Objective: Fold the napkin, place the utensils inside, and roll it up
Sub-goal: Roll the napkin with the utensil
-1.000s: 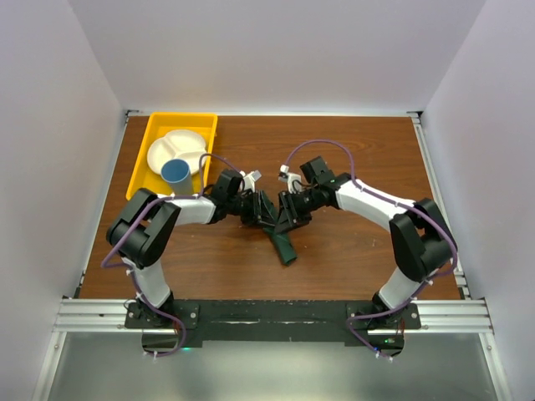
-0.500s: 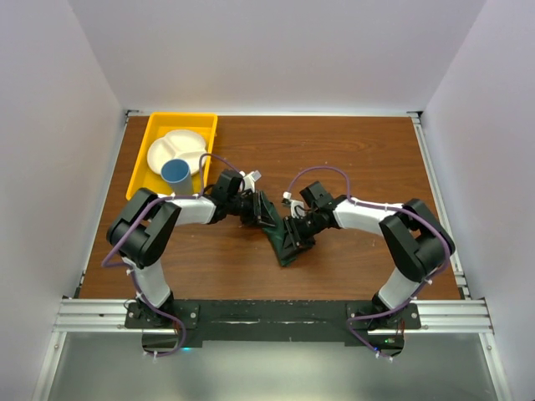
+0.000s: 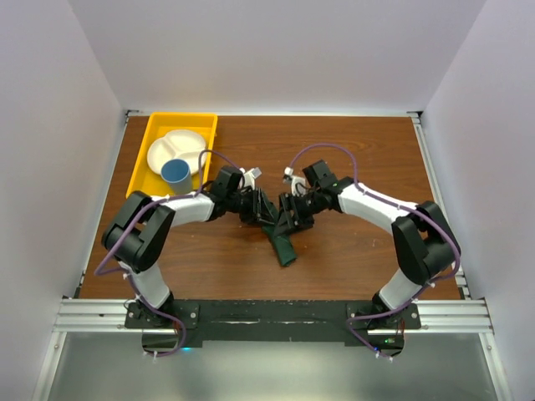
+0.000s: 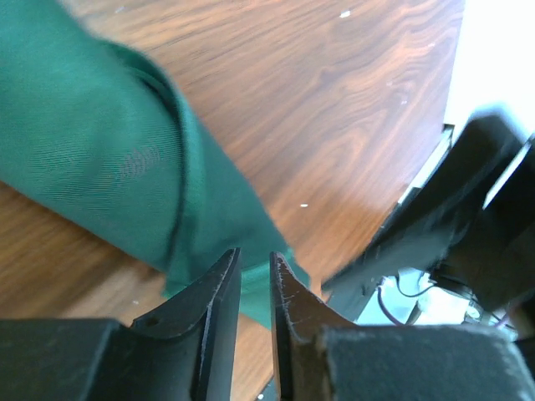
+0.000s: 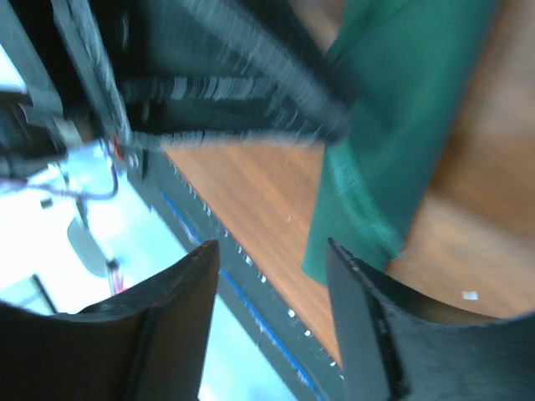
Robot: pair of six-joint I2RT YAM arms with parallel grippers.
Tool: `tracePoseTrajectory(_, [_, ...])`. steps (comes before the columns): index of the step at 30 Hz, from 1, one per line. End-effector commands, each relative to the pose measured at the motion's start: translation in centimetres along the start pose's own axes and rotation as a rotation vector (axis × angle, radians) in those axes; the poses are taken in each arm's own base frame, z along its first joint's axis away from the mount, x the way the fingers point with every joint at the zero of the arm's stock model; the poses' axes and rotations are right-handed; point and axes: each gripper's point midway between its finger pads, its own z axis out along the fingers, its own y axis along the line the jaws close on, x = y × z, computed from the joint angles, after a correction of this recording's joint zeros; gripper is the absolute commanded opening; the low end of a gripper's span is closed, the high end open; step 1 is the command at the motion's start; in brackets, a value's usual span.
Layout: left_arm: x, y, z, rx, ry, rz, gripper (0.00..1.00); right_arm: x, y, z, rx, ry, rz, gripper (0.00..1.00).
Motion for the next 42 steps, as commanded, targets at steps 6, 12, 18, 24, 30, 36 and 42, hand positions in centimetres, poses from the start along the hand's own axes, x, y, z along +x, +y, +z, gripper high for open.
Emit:
tracePoseTrajectory(6, [-2.3, -5.5, -4.2, 0.060, -0.091, 0.101, 0.30, -6.0, -3.3, -2.2, 0.094, -0.077, 0.014, 0.73])
tracePoseTrajectory(12, [-2.3, -4.9, -8.4, -0.026, -0.178, 0.124, 0.30, -6.7, -4.9, 0.2, 0.061, -0.005, -0.009, 0.73])
tracePoseTrajectory(18, [-2.2, -4.0, -12.6, -0.083, -0.271, 0.105, 0.31, -6.2, -5.7, 1.5, 0.029, 0.028, -0.030, 0.72])
tracePoseTrajectory(24, [-1.9, -4.4, -14.6, -0.089, -0.317, 0.088, 0.31, -4.7, -6.1, 2.9, 0.013, 0.060, -0.022, 0.70])
tracePoseTrajectory(30, [-1.9, -4.9, -15.6, -0.084, -0.338, 0.085, 0.31, -4.2, -5.9, 4.0, 0.130, 0.013, -0.018, 0.67])
tracePoseTrajectory(36, [-1.8, -5.4, -16.2, -0.069, -0.349, 0.085, 0.31, -5.1, -6.1, 3.5, 0.382, -0.098, -0.052, 0.70])
tracePoseTrajectory(42, [-1.5, -5.4, -16.9, -0.066, -0.361, 0.080, 0.31, -5.0, -6.1, 3.9, 0.519, -0.109, -0.082, 0.72])
